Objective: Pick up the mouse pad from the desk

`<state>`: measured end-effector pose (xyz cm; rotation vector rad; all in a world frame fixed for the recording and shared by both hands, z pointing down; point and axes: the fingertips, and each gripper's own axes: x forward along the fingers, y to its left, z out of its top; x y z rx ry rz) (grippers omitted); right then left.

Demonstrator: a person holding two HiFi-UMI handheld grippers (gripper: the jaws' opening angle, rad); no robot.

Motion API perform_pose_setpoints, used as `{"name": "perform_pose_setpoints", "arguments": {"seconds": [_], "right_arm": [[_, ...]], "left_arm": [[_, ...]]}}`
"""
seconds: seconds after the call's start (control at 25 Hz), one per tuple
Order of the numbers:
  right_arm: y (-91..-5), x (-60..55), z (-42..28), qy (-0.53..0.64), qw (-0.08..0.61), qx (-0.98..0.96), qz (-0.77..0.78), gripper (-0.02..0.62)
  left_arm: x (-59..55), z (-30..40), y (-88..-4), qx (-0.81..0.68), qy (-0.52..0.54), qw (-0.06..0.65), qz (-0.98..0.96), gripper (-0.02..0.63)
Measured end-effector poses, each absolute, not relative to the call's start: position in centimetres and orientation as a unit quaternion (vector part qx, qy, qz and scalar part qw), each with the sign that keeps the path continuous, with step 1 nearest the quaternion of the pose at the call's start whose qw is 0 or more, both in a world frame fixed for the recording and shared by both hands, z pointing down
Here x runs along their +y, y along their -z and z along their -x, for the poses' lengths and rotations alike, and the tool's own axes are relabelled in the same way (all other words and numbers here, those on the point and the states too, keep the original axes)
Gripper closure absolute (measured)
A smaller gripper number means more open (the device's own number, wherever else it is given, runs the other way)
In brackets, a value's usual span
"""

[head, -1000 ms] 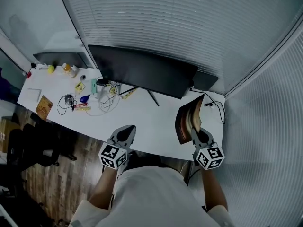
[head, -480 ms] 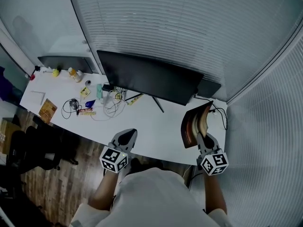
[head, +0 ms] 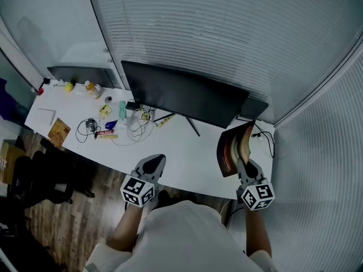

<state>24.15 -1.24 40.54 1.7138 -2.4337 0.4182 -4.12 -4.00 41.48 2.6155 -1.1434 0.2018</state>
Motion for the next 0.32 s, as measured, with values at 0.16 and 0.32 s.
{"name": "perform_pose_setpoints", "arguments": {"seconds": [0.16, 0.32], "right_arm": [[-40.3, -1.49, -23.64, -0.135, 0.068, -0.808, -0.569, 0.548], [-40.17, -2.07, -23.21, -0.134, 0.067, -0.807, -0.571, 0.548]], "left_arm": [[-4.29, 4.56, -41.34, -0.395, -0.069, 0.138, -0.906, 0.586], [-4.94, 5.04, -41.21, -0.395, -0.067, 0.137, -0.906, 0.586]]}}
